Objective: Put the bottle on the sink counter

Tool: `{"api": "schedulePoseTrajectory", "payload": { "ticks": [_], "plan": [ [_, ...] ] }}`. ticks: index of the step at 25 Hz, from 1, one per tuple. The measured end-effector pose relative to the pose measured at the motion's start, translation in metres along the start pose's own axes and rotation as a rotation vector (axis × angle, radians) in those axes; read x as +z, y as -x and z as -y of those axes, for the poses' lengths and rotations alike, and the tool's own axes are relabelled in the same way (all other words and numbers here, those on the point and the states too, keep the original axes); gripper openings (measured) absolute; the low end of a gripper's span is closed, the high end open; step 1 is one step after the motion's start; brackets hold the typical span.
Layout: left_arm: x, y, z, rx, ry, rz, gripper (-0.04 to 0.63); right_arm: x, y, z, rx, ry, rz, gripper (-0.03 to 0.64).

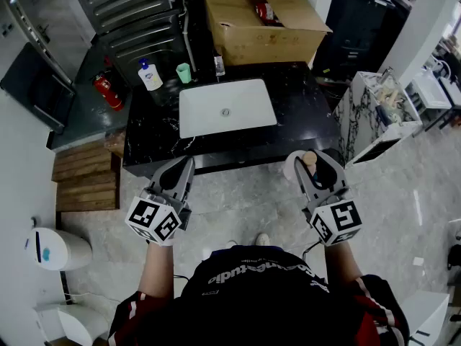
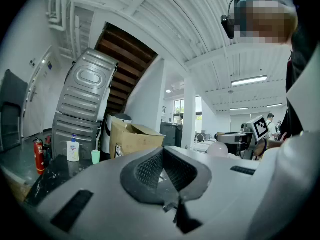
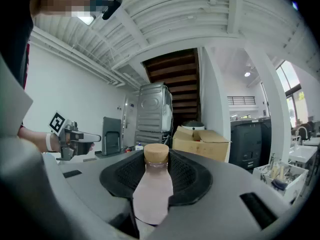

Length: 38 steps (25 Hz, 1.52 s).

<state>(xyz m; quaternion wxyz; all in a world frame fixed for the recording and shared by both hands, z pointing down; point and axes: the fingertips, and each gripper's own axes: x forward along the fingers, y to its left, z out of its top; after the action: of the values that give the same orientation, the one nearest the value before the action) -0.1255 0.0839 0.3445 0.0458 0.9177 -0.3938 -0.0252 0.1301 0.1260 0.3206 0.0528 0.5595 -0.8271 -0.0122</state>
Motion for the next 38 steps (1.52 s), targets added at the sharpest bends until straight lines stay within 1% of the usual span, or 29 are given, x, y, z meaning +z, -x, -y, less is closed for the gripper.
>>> {"api": "schedulePoseTrajectory", "payload": {
  "ticks": [14,21,25,34,38],
  "plan": [
    [0.001,-0.006,0.006,-0.009,0.003,-0.003,0.014,0.003,0.001,0.004,0.007,0.003,0.012,0.169],
    [0.0,-0.009,0.01,-0.005,0.002,-0.006,0.014,0.007,0.003,0.007,0.031,-0.019,0.044,0.169],
    [-0.001,-0.012,0.014,-0.003,0.005,-0.008,0.014,0.006,0.003,0.011,0.032,-0.022,0.038,0.169],
    [-0.002,-0.023,0.024,0.015,0.012,-0.009,0.014,-0.002,-0.001,0.026,0.048,-0.03,0.018,0.169],
    [-0.003,-0.033,0.031,0.036,0.008,-0.014,0.014,0.0,0.0,0.039,0.069,-0.036,0.03,0.169]
  ]
}}
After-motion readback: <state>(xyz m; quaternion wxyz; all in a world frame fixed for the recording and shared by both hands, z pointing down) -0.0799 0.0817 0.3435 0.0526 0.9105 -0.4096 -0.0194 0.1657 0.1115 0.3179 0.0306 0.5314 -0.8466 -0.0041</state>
